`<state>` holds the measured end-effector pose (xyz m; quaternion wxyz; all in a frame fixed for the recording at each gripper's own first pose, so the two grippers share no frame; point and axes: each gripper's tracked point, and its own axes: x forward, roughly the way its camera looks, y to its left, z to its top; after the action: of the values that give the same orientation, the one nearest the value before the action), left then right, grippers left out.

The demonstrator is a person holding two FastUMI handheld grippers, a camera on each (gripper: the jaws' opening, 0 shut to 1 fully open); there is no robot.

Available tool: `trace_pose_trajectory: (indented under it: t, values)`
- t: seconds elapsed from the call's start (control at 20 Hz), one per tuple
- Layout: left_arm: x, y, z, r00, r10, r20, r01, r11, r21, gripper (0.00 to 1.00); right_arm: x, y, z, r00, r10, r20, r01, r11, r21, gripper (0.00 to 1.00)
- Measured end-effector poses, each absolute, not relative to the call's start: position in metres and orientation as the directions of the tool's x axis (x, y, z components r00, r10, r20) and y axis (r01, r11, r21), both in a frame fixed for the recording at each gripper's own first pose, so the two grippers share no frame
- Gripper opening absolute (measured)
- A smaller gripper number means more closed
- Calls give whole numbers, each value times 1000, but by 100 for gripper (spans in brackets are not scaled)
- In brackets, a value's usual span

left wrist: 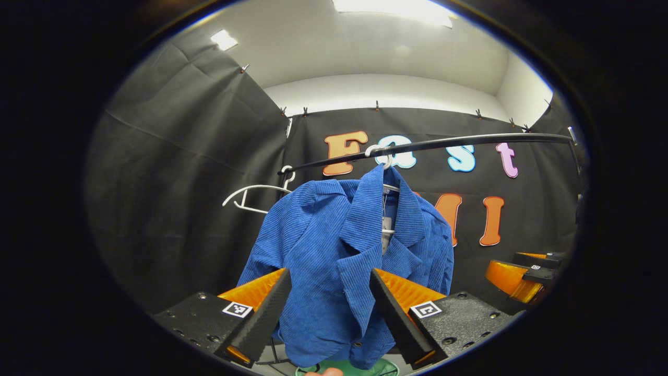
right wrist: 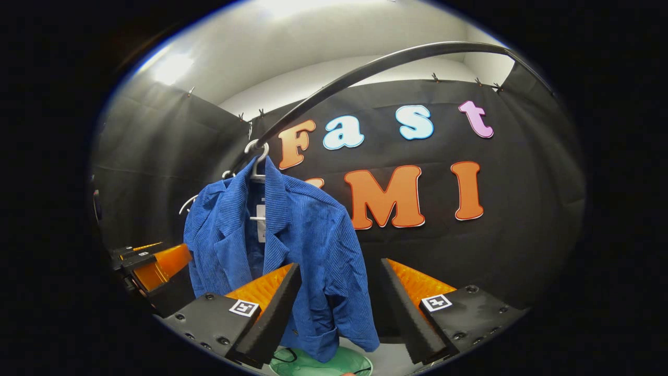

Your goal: Grasp the clothes on the hanger with both hands and then place them into the laundry hamper below.

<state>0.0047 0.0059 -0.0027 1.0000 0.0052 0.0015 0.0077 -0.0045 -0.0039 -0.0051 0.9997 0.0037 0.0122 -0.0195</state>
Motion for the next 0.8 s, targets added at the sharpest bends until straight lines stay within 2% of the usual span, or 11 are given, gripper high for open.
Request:
trace_pose_trajectory:
  t: [0.05,0.1,0.3,0.45,0.65,0.7,0.75,0.8]
  values:
    - [5,6,-3,1000,16,-4,-16,1000,10,95,-5,-4,-6,999,-44,-28,44,999,7,98]
    - [5,7,-3,1000,17,-5,-17,1000,9,92,-5,-4,-7,998,-46,-33,47,999,8,89]
    - [6,13,-5,1000,28,-8,-27,1000,5,98,-5,-5,-9,998,-49,-38,50,999,6,89]
    - [6,18,-6,999,38,-11,-38,999,2,98,-4,-4,-9,998,-50,-36,49,999,-5,89]
    - [4,30,-2,998,62,-1,-62,998,2,92,0,3,-6,999,-38,-26,38,999,-18,89]
    - [4,33,-2,998,67,2,-67,998,3,95,3,6,-5,999,-33,-20,32,999,-21,89]
    - [4,36,0,997,72,5,-72,997,5,92,5,10,-3,1000,-26,-15,26,999,-23,89]
    - [3,39,1,997,79,7,-79,997,6,95,10,14,-3,1000,-17,-11,17,1000,-24,98]
